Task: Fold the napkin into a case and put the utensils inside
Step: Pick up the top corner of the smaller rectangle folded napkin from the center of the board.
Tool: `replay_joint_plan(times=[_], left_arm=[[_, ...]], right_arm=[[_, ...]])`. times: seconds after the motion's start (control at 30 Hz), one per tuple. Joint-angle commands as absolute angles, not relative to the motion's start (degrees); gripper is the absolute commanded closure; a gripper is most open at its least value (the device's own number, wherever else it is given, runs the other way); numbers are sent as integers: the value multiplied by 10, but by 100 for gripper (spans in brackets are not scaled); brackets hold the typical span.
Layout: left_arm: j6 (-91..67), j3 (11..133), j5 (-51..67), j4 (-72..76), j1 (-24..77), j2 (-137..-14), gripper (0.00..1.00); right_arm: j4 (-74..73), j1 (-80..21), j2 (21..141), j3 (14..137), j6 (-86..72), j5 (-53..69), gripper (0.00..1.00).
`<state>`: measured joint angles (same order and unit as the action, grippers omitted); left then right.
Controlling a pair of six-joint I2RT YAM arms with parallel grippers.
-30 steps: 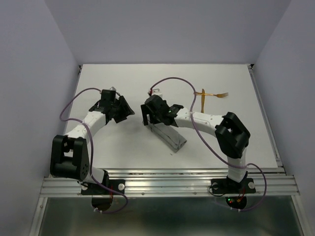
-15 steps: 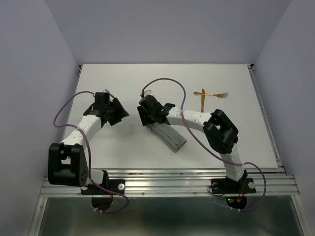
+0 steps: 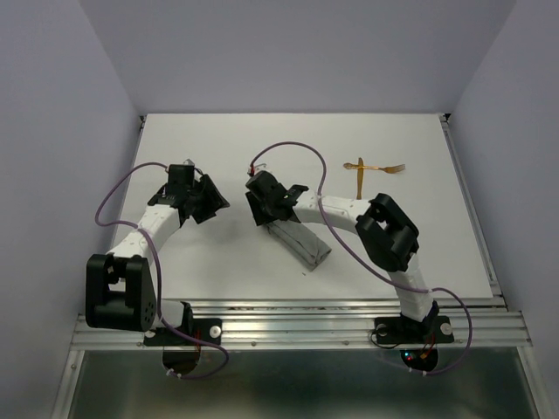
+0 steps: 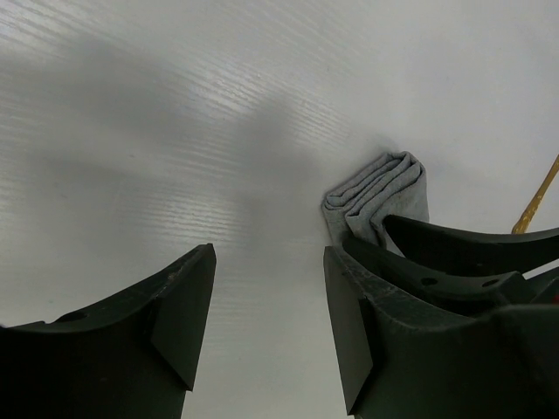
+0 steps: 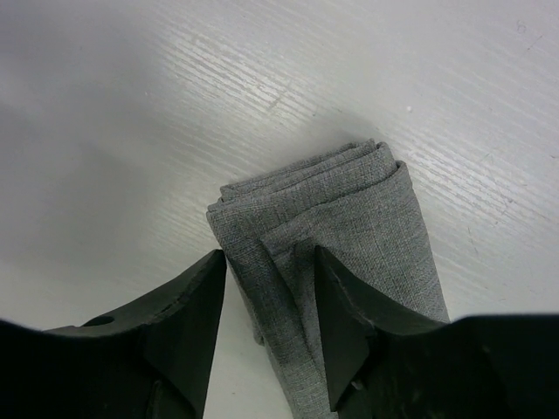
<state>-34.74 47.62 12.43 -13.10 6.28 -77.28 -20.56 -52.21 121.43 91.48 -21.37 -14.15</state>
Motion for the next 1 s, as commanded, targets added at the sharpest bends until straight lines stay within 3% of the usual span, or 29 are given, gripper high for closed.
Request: replay_joint_plan(times=[0.0,0.17,0.4,0.6,0.77,0.97], left_arm=[[-336,475,130,-124,61,-752,37],[-330,479,135,-124,61,-749,36],[-312,475,149,-111,62,-750,36],[-280,481,143,-109,97,-751,36],[-272,498,125,-115,134,-768,38],[-279,507,117,-112,180,-790,68]], right_arm=[[-199,-526,1220,941,-207,-151,51],[-199,-526,1220,945,-211,-157,65],[-194,-526,1210,941,-228,-144,99],[-133,-505,1153,870,-253,-95,99],[24,-483,1091,725,-263,-5,99],[86,-477,1058,672,-286,29,99]])
